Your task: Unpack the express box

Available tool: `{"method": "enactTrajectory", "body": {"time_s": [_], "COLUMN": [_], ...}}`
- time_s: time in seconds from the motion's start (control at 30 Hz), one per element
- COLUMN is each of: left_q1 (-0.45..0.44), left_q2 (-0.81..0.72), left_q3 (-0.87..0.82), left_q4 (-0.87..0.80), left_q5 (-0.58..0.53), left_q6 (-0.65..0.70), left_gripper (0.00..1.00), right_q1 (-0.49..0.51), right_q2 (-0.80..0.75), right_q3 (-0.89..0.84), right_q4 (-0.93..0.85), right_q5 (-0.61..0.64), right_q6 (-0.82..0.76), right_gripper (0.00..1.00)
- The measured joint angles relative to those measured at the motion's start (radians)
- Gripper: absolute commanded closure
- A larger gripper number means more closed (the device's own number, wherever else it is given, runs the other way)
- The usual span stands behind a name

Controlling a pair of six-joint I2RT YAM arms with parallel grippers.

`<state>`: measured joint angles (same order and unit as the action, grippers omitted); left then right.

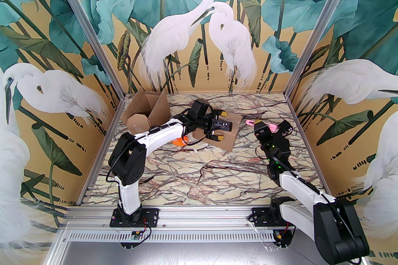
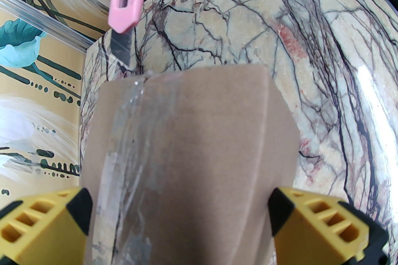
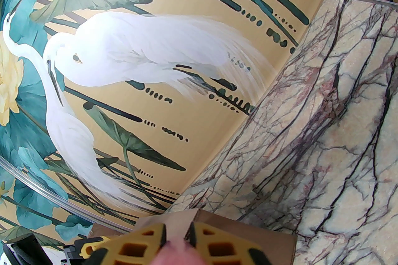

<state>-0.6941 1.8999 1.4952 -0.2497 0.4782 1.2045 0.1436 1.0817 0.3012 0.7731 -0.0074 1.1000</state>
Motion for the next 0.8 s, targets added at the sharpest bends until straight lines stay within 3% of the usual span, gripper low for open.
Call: {"method": "enactTrajectory", "body": {"time_s": [0.8], "left_q1": [0.000], "left_q2": [0.000], "left_q3": [-0.010], "left_q4": [0.000], "left_q5": [0.000], "left_q6": [-0.007], "left_gripper": [0.01], "right_q1": [0.000], "right_q2": [0.104], "right_q3": [0.000], "right_q4": [0.096], "right_q5": [0.003], "right_q6": [0.032], "right_gripper": [1.00]}}
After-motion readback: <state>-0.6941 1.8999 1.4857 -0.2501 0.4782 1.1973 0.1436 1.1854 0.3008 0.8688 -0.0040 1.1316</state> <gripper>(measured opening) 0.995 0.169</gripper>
